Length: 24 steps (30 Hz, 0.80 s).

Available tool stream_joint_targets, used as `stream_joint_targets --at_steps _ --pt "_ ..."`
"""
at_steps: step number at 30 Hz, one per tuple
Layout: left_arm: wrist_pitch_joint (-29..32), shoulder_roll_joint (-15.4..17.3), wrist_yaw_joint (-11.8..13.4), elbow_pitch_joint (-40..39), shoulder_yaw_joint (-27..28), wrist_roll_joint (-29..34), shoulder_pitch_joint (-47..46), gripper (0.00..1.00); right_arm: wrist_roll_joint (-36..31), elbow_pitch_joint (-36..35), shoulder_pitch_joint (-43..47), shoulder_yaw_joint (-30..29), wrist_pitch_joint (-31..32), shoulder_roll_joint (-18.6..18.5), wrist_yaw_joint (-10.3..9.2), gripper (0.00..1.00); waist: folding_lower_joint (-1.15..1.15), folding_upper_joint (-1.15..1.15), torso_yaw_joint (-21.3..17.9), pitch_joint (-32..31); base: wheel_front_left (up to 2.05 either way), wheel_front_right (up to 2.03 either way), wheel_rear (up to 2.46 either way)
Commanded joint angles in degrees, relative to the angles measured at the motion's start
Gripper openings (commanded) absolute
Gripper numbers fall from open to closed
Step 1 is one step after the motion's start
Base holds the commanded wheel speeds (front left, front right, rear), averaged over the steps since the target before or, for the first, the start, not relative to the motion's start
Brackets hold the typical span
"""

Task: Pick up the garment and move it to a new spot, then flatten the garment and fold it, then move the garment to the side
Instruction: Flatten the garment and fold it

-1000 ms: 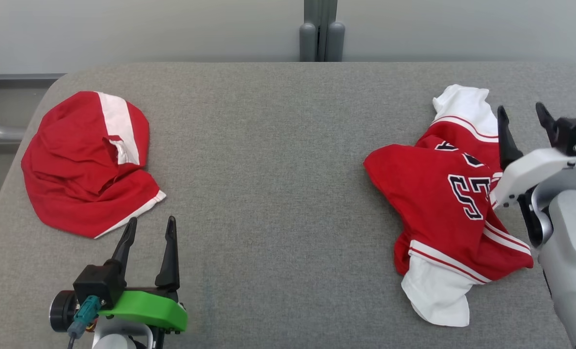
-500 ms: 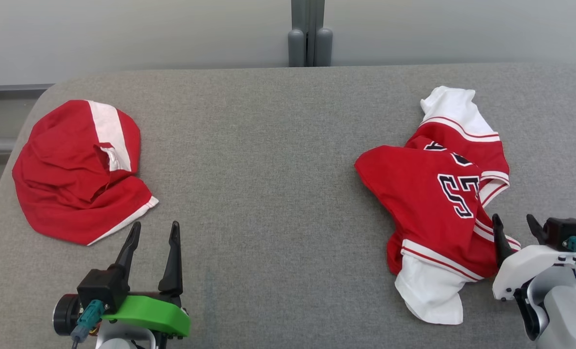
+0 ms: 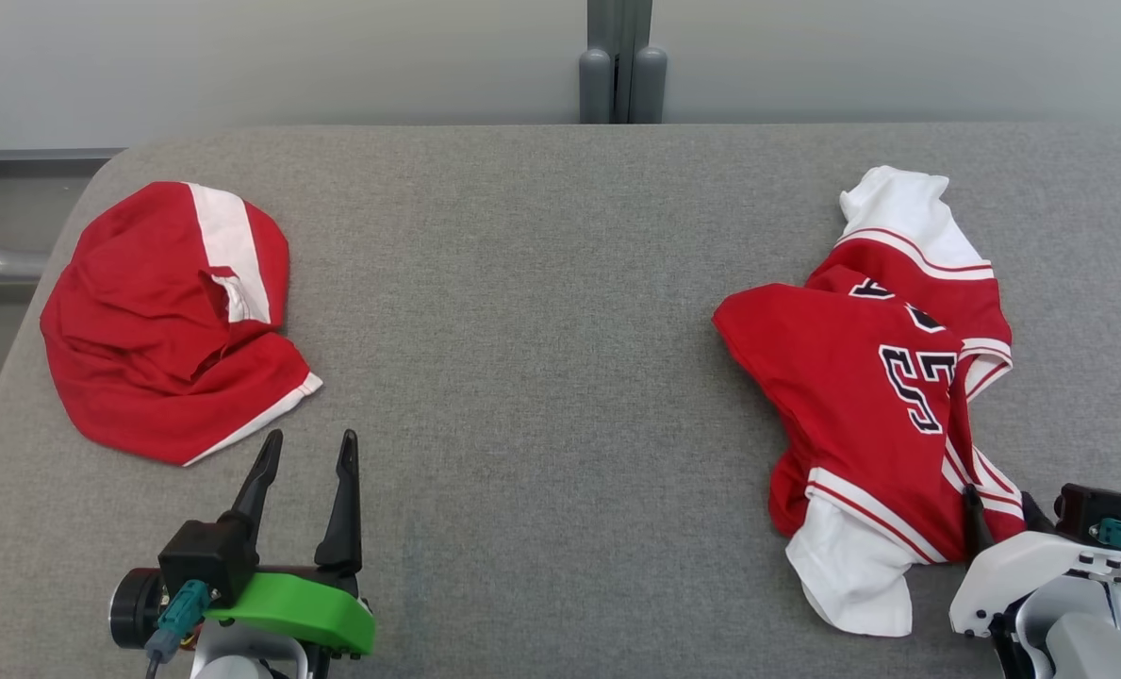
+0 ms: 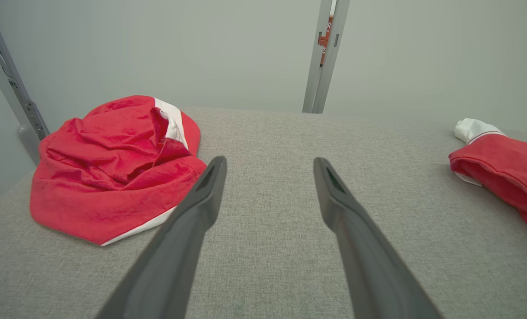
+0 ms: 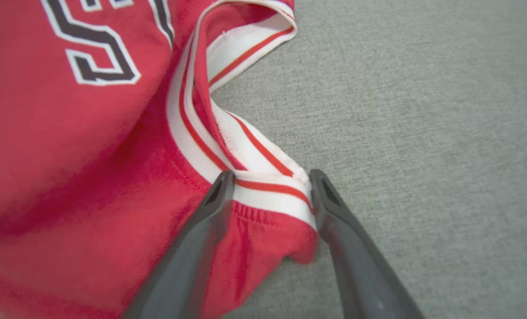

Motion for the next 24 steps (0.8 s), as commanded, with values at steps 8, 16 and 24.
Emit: stream_joint_targets --at_steps 8,16,24 --pt "0.0 0.4 -0.1 0.1 0.5 0.2 0.4 1.0 1.5 -2.1 0.8 -1.0 0.2 -1.0 -0.1 0.0 0.0 0.0 -0.8 -1.2 0.0 0.0 0.0" --pt "0.0 0.5 -0.1 0.2 0.7 0.1 1.1 1.0 0.2 -13.3 -1.1 -1.1 0.2 -1.0 -0.09 0.0 0.0 0.0 -1.3 -2.2 0.0 0.0 0.0" --pt "0.0 0.3 -0.1 0.0 0.9 0.0 1.8 1.0 0.8 -22.6 -4.3 5.8 0.7 3.2 -0.08 0.0 0.0 0.0 0.0 -3.4 0.0 0.0 0.0"
